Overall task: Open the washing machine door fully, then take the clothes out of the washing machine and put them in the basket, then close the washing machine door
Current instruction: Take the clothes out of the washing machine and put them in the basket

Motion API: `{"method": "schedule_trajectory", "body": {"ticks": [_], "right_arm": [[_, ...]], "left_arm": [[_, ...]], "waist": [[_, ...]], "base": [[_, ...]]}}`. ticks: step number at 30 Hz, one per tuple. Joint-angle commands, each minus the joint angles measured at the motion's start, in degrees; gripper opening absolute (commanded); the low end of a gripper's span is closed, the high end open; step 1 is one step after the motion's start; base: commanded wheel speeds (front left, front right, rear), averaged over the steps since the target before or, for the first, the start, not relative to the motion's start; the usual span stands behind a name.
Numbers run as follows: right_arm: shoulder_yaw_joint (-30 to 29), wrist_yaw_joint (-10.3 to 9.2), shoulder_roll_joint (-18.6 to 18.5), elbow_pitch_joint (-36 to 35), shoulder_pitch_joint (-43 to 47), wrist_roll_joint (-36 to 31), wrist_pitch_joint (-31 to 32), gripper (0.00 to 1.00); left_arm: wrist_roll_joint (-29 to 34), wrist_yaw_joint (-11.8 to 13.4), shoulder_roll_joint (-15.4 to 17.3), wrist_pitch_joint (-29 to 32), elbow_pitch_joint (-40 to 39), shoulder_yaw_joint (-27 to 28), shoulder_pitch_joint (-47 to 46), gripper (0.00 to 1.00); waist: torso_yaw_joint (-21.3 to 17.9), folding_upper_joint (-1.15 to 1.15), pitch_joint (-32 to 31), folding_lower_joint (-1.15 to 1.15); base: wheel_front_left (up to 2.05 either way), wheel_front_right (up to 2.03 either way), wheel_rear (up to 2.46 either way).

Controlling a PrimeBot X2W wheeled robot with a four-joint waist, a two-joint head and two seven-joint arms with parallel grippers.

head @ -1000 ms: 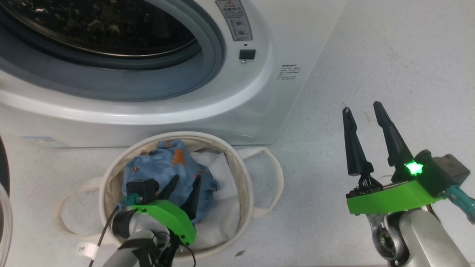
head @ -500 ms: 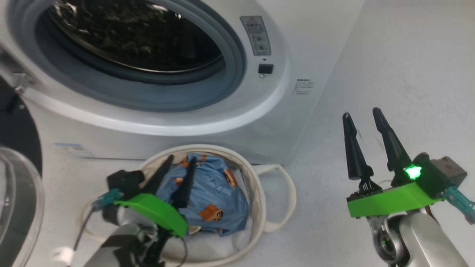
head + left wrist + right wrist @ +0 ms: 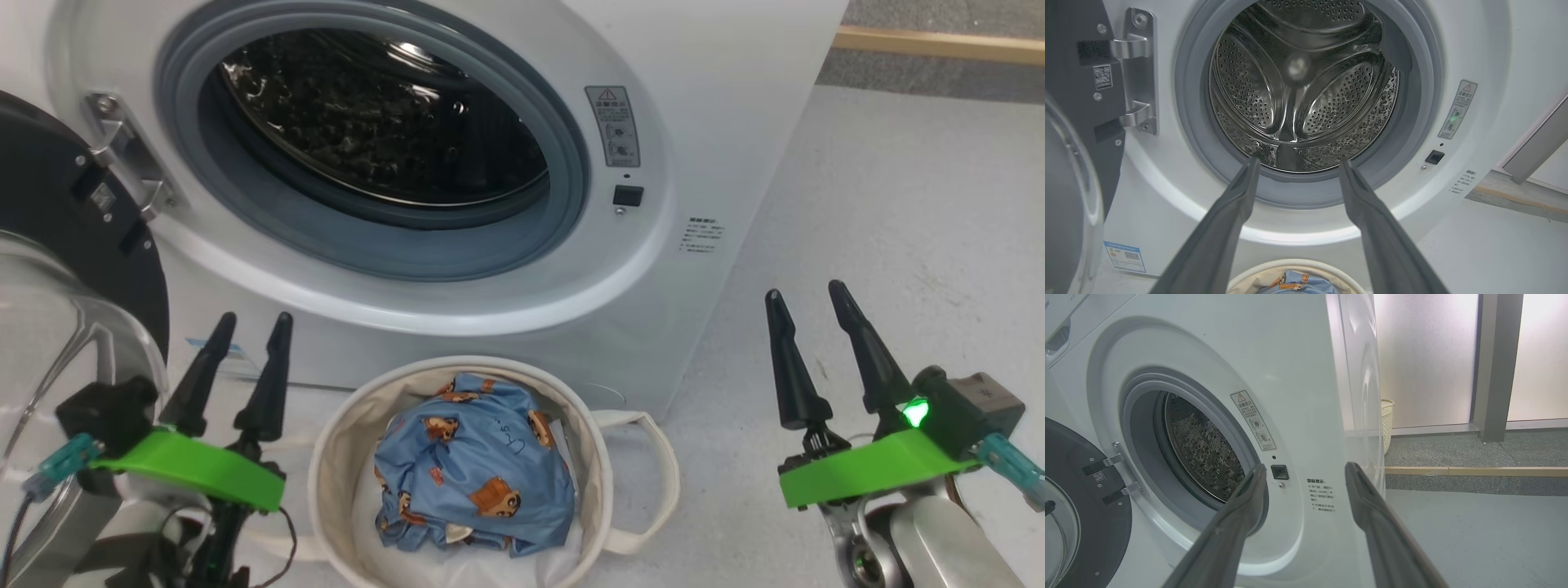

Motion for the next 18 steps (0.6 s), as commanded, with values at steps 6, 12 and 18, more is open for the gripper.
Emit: {"method": "schedule_trajectory", "body": {"ticks": [6, 12, 18], "right_arm": [[0.5, 0.06, -1.3, -0.9, -0.7, 0.7, -0.3, 1.0], [0.6, 0.06, -1.4, -0.7, -0.9, 0.9, -0.3, 1.0], [0.5, 0.06, -1.4, -0.7, -0.8, 1.0, -0.3, 1.0]], "left_arm": [[-1.4, 0.3, 3.3, -0.4, -4.1, 4.3, -0.2, 1.0], [-2.5, 0.3, 3.5, 0.1, -4.9, 4.4, 0.3, 1.0], [-2.9, 0.2, 3.7, 0.3, -5.2, 4.3, 0.6, 1.0]], "waist": [[0.5, 0.0, -0.8, 0.0], [0.3, 0.0, -1.1, 0.0], [-0.1, 0.0, -1.2, 0.0]], "base": [[0.0, 0.0, 0.0], [0.0, 0.0, 0.0], [0.0, 0.0, 0.0]]}}
